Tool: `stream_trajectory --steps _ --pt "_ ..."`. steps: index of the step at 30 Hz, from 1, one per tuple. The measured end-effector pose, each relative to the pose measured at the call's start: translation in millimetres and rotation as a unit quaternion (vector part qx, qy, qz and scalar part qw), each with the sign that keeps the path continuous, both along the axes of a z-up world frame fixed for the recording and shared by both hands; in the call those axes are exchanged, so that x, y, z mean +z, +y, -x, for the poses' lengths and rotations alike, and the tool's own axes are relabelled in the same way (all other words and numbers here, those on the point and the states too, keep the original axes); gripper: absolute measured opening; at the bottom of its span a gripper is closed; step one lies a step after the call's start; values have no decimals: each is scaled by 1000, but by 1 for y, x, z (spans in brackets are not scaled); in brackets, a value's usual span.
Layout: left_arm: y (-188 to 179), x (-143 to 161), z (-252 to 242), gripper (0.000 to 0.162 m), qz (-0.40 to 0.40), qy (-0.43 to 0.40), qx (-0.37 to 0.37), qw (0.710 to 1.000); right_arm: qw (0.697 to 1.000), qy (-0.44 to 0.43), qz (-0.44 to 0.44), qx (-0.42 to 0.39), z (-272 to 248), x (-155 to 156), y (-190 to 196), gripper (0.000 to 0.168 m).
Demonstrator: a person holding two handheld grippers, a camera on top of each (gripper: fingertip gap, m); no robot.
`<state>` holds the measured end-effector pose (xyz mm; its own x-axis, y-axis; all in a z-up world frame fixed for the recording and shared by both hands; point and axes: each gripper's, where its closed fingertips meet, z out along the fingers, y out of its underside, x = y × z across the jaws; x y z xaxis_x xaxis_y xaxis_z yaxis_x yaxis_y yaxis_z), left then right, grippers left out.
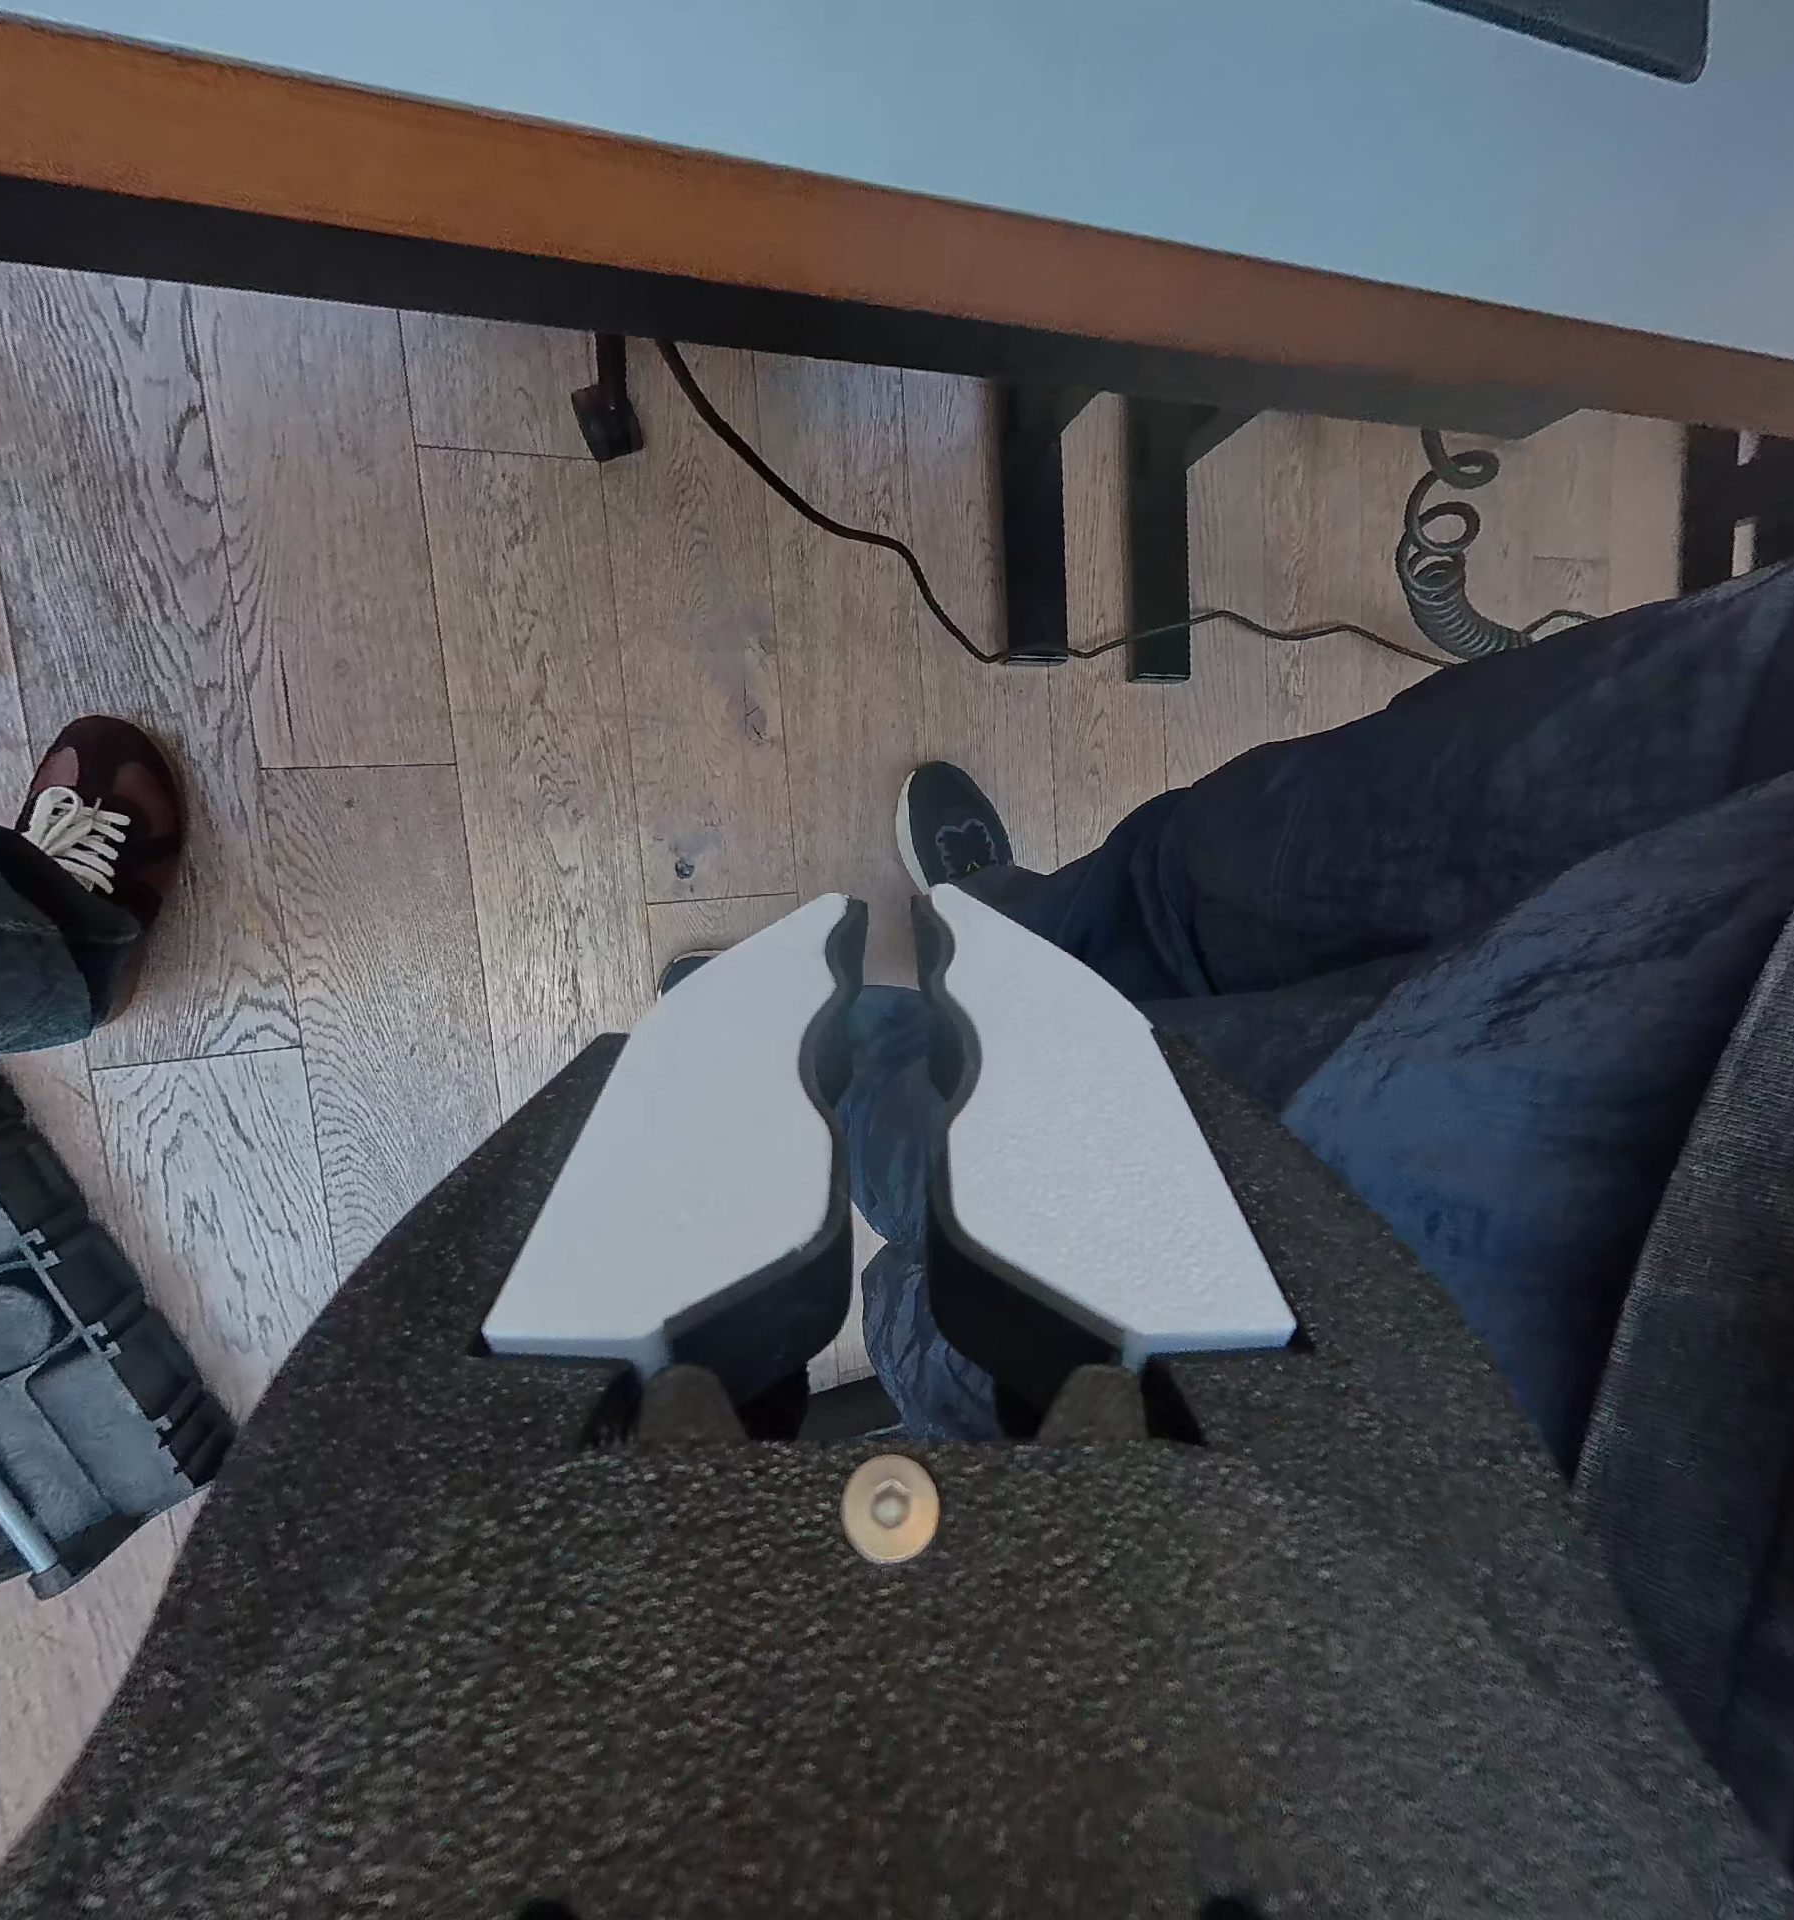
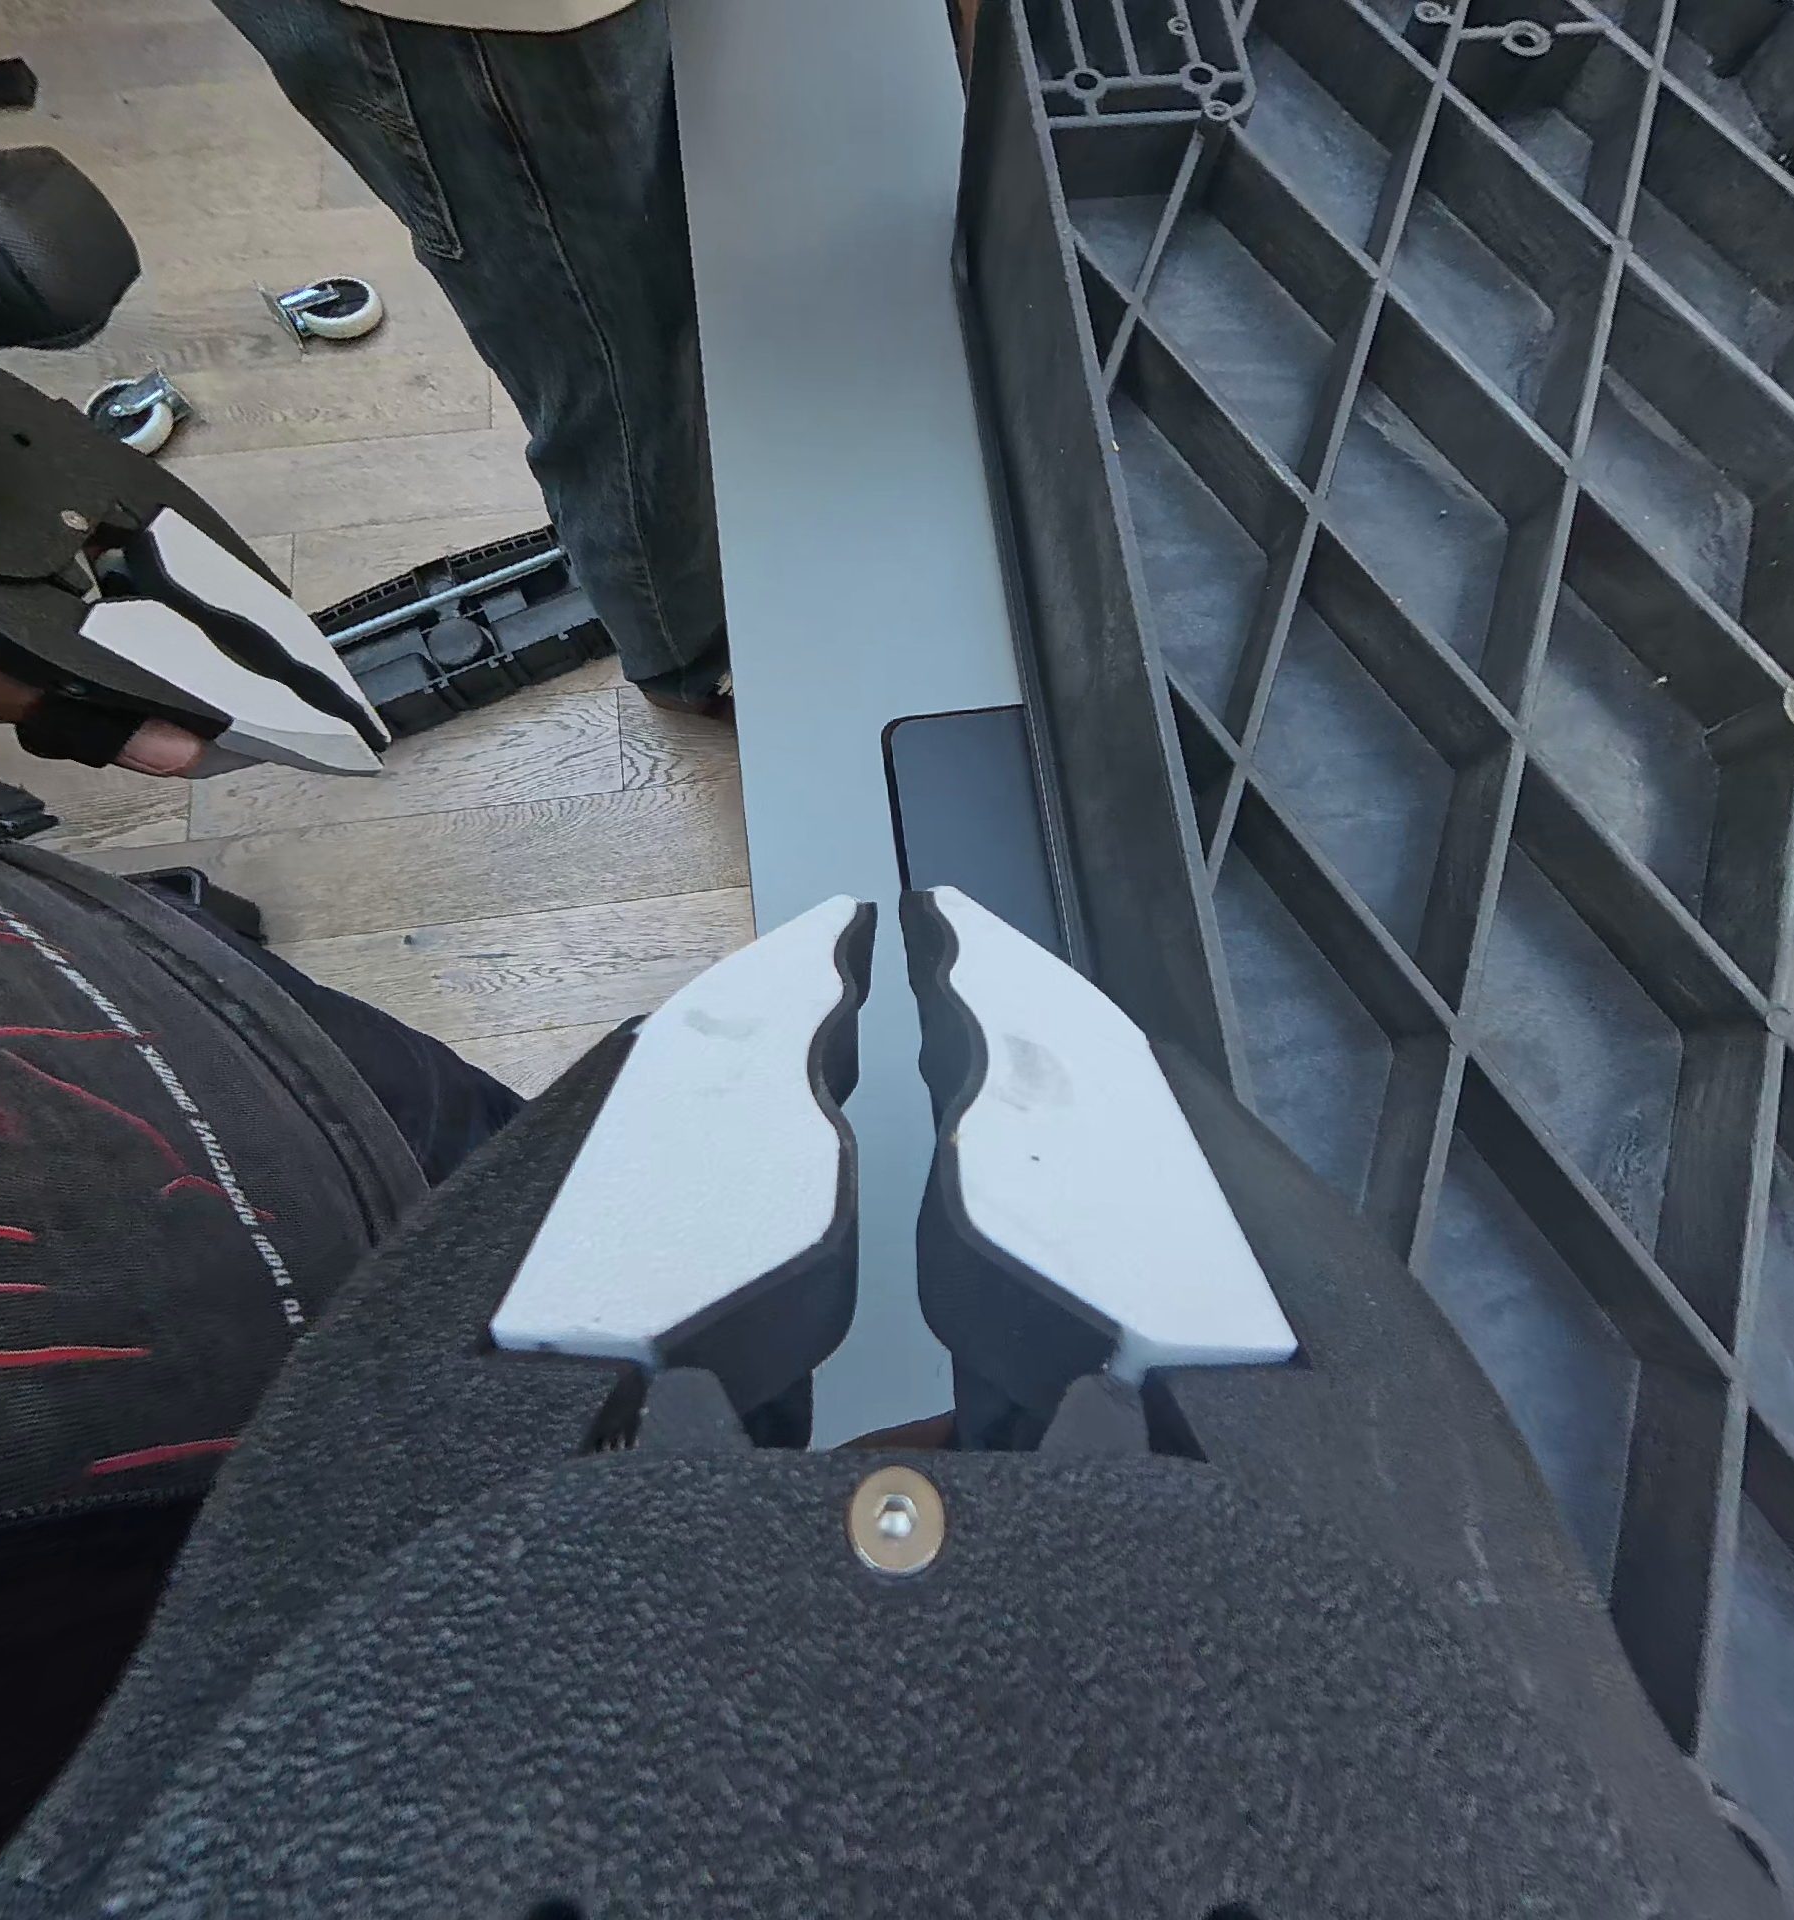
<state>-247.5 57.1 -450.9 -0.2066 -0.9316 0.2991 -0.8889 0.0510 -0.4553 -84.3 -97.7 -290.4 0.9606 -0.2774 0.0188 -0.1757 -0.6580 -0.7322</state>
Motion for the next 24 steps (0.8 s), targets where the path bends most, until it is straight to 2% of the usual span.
stream_trajectory --steps 1,12,18,24 --pt "-1 0 -2 10 -1 1 -2 1000 1000 0 2 -4 -2 -1 -3 6" --pt "-26 13 -42 10 -29 -23 -43 998 997 -1 21 -80 -43 -18 -63 7" --pt "-40 35 -92 13 -66 -78 -50 993 989 -2 55 -139 -72 -40 -109 7" --pt "-57 62 -149 15 -88 -144 -43 985 982 -1 88 -165 -90 -59 -145 7"
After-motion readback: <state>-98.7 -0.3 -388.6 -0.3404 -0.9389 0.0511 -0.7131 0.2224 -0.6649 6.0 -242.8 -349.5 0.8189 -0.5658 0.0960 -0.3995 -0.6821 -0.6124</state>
